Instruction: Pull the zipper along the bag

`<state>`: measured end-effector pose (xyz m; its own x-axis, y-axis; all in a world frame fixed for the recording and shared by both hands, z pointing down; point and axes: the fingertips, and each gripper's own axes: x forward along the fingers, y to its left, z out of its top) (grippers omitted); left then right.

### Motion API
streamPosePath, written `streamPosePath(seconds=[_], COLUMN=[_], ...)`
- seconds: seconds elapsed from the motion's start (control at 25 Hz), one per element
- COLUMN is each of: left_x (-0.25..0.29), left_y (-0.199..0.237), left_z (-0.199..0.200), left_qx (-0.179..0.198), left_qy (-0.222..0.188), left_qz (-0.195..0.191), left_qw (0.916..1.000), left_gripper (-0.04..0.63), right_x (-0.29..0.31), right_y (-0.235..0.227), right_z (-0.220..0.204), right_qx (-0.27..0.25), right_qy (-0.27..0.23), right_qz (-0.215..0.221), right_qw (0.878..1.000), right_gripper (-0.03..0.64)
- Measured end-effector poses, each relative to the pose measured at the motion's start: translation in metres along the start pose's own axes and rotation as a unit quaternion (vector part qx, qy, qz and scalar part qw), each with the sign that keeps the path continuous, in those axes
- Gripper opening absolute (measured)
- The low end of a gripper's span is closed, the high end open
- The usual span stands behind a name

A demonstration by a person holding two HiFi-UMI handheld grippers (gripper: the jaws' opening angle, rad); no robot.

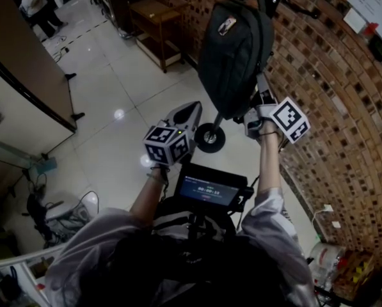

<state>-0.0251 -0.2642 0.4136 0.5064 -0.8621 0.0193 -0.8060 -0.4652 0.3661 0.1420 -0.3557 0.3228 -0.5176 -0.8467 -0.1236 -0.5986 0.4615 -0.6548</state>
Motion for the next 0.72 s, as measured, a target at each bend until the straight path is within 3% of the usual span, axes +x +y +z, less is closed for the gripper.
streamPosePath(seconds=[0.08, 0.2, 0.24, 0.32, 0.4, 0.48, 0.6, 0.72], left_x=[0.0, 0.001, 0.0, -0.002, 0.0, 0.001, 0.002, 0.004], left_y=[-0.001, -0.003, -0.004, -0.005, -0.006, -0.007, -0.013, -0.019], left_z=[-0.001, -0.005, -0.006, -0.007, -0.003, 0.0, -0.006, -0.01], left_qx=[0.0, 0.001, 0.004, 0.02, 0.034, 0.024, 0.001, 0.003], left_qy=[0.001, 0.006, 0.008, 0.013, 0.013, 0.01, 0.009, 0.014], left_qz=[-0.001, -0.003, -0.004, -0.005, -0.008, -0.013, -0.022, -0.026], left_qw=[1.0, 1.0, 1.0, 0.9997, 0.9993, 0.9996, 0.9997, 0.9996], left_gripper=[0.008, 0.008, 0.008, 0.008, 0.008, 0.008, 0.008, 0.008], right_x=[-0.004, -0.028, -0.042, -0.066, -0.065, -0.049, -0.032, -0.024], right_y=[-0.01, -0.058, -0.073, -0.078, -0.062, -0.044, -0.024, -0.018], right_z=[-0.009, -0.055, -0.069, -0.081, -0.078, -0.067, -0.046, -0.033], right_qx=[0.01, 0.01, 0.017, 0.026, -0.013, -0.05, -0.057, -0.077], right_qy=[0.012, 0.052, 0.047, 0.025, 0.032, 0.042, 0.034, 0.035], right_qz=[-0.024, -0.101, -0.104, -0.087, -0.079, -0.066, -0.044, -0.042], right_qw=[1.0, 0.993, 0.993, 0.996, 0.996, 0.996, 0.997, 0.996], right_gripper=[0.005, -0.017, -0.017, -0.015, -0.015, -0.014, -0.014, -0.015])
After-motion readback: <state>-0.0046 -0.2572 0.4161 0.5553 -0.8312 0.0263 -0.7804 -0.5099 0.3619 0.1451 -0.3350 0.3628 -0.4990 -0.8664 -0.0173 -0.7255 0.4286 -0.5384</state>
